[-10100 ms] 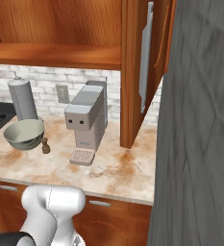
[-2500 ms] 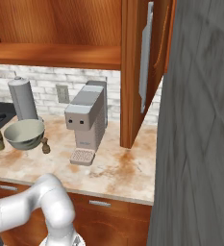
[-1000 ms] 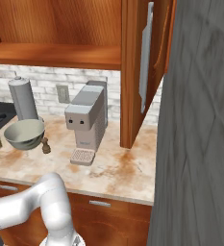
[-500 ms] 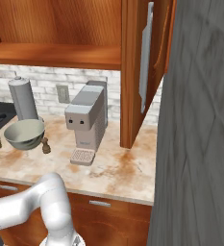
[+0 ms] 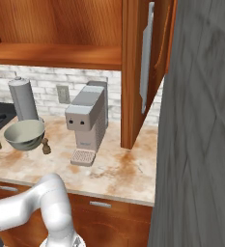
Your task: Retrieve the bottle and the shaker from the cabinet and place them next to the mixing bowl on the counter. Then add garlic from the fridge to the mixing bowl.
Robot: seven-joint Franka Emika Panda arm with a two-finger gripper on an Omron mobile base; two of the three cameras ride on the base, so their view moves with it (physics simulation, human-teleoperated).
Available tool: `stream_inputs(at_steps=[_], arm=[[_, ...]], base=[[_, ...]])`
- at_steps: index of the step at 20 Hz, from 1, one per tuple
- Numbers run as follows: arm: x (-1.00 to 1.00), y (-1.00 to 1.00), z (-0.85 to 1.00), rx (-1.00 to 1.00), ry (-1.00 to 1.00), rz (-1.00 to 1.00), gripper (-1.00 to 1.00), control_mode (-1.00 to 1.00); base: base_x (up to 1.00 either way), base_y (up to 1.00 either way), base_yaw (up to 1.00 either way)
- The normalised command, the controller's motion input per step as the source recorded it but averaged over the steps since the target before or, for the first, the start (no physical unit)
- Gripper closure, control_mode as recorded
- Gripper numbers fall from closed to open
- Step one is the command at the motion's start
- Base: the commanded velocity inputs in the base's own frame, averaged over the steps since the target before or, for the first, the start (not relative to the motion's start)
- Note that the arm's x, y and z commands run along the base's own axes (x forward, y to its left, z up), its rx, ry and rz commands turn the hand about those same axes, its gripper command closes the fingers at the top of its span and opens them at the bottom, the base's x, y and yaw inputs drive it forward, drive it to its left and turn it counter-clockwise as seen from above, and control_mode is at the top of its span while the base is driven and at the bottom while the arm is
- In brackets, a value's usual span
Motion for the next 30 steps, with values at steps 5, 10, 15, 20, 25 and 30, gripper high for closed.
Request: stream_inputs(at_steps=[5,10,15,20,25,30], arm=[[-0.04,0.05,0.00,0.00,0.00,0.00,-1.00,-1.00],[-0.30,0.11,0.08,0.00,0.00,0.02,-1.00,-1.00],[-0.43,0.01,0.39,0.00,0.00,0.06,-1.00,-1.00],[-0.45,-0.53,0.68,0.02,0.00,0.05,-1.00,-1.00],[-0.21,-0.95,0.70,0.03,0.00,0.04,-1.00,-1.00],[-0.03,-1.00,0.59,0.03,0.01,0.05,-1.00,-1.00]], base=[[0.00,0.00,0.00],[0.00,0.00,0.00],[0.00,0.00,0.00],[0.00,0.00,0.00],[0.00,0.00,0.00],[0.00,0.00,0.00]])
